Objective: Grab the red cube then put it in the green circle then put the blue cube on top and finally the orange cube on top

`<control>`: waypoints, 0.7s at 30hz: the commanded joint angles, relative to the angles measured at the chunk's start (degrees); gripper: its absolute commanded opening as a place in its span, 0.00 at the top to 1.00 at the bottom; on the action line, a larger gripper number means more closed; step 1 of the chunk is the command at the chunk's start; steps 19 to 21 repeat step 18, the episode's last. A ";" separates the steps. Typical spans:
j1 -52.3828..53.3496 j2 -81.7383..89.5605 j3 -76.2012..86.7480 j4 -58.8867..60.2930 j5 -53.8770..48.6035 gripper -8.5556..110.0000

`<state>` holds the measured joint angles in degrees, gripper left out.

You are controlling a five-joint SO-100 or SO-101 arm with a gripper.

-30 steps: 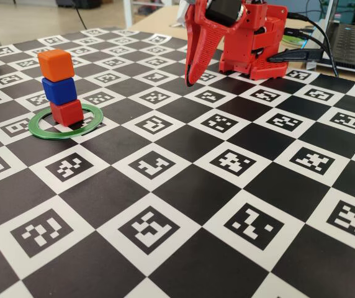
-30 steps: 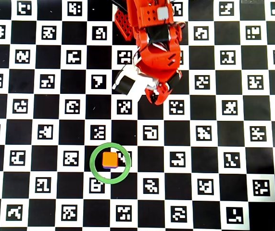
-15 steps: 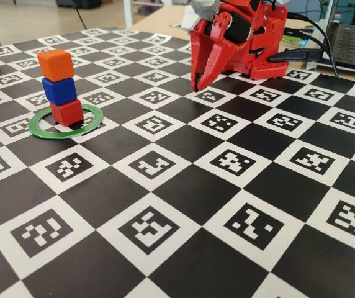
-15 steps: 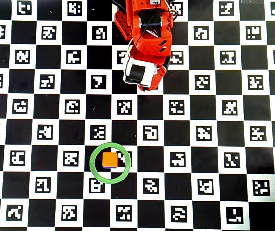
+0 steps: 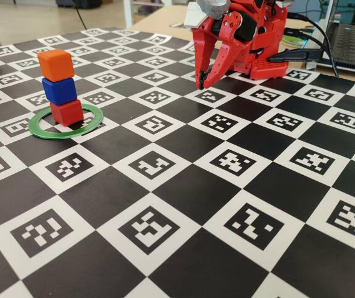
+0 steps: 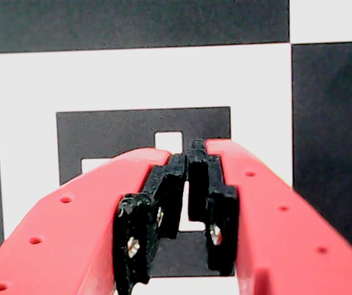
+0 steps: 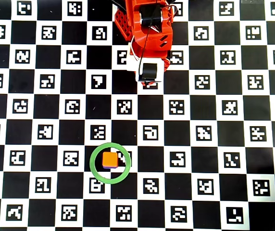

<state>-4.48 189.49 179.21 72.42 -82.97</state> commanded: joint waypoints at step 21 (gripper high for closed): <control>0.44 2.99 2.37 5.98 -2.37 0.98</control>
